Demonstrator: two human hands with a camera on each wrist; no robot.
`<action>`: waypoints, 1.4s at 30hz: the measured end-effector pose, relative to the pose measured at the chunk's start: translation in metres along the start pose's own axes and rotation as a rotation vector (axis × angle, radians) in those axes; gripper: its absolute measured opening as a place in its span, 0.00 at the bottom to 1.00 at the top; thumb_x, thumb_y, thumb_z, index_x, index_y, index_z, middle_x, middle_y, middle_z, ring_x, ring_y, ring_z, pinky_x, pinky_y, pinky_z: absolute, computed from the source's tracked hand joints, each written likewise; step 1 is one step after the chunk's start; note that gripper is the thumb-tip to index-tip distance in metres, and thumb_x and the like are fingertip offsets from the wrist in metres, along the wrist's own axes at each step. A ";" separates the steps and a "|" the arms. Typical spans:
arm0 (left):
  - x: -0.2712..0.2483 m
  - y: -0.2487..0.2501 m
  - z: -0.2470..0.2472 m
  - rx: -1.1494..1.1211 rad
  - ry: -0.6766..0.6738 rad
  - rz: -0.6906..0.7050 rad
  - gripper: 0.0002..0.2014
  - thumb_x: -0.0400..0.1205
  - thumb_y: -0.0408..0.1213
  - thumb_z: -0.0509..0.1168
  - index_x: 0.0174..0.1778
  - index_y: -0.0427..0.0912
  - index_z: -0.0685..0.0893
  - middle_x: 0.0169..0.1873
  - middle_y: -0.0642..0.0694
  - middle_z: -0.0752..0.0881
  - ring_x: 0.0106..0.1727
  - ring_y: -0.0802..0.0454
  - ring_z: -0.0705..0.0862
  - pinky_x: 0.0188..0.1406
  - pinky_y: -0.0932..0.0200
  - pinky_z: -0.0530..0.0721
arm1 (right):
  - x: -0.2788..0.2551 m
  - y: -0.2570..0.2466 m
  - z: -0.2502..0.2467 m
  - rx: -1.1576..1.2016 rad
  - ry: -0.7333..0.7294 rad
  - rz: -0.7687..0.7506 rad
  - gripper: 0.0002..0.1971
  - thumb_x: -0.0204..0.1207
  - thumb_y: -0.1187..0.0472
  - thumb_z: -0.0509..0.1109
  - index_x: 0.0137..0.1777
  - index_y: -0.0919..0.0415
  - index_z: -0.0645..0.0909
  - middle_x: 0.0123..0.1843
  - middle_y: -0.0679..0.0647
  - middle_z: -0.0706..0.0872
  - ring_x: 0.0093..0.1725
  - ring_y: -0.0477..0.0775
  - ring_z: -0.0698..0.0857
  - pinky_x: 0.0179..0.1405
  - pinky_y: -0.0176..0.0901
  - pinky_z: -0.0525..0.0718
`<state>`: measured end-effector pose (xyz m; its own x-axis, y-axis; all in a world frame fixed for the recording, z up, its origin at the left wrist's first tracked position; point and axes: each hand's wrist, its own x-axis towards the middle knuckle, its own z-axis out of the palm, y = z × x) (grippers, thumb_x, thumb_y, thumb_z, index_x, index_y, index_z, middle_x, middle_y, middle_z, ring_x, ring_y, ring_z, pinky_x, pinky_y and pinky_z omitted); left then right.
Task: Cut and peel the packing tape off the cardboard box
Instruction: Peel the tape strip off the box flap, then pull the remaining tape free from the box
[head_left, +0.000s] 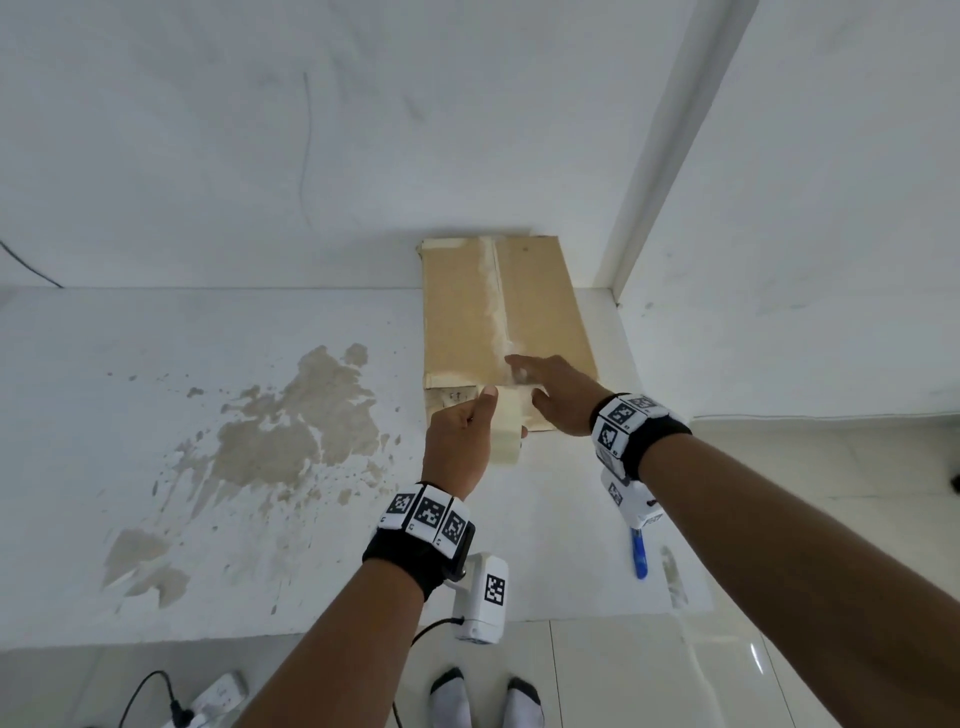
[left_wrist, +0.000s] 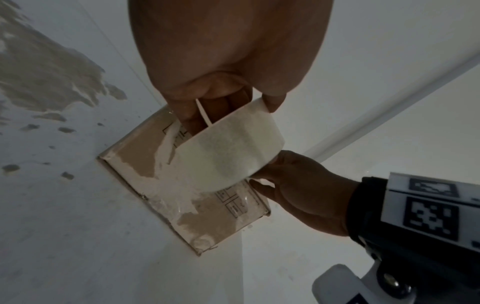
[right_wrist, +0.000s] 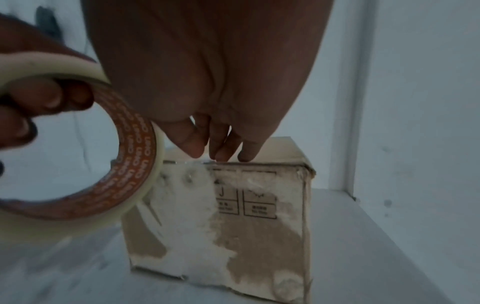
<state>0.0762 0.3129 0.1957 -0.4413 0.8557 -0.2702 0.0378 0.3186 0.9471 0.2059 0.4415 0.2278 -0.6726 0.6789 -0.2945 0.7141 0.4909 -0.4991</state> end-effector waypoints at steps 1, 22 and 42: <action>-0.005 0.011 -0.001 -0.018 -0.005 -0.012 0.44 0.73 0.82 0.58 0.33 0.37 0.86 0.30 0.36 0.89 0.36 0.47 0.83 0.45 0.43 0.89 | -0.003 0.001 -0.002 0.068 0.033 -0.006 0.30 0.85 0.71 0.55 0.86 0.54 0.62 0.81 0.59 0.73 0.77 0.62 0.77 0.76 0.53 0.75; -0.021 0.125 -0.006 -0.091 -0.032 0.280 0.15 0.92 0.39 0.57 0.51 0.37 0.88 0.32 0.48 0.95 0.33 0.51 0.90 0.43 0.46 0.85 | -0.043 -0.090 -0.145 0.103 0.119 -0.196 0.30 0.73 0.50 0.81 0.74 0.54 0.77 0.60 0.46 0.91 0.59 0.44 0.89 0.68 0.46 0.85; -0.028 0.148 -0.022 0.012 0.032 0.352 0.14 0.86 0.32 0.58 0.41 0.33 0.88 0.24 0.50 0.89 0.23 0.58 0.82 0.28 0.66 0.82 | -0.042 -0.114 -0.159 0.042 0.109 -0.140 0.08 0.81 0.57 0.70 0.57 0.55 0.87 0.46 0.41 0.86 0.46 0.56 0.93 0.52 0.45 0.88</action>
<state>0.0746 0.3274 0.3474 -0.4270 0.9008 0.0785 0.2033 0.0110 0.9791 0.1831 0.4438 0.4268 -0.7382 0.6617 -0.1311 0.6049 0.5631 -0.5630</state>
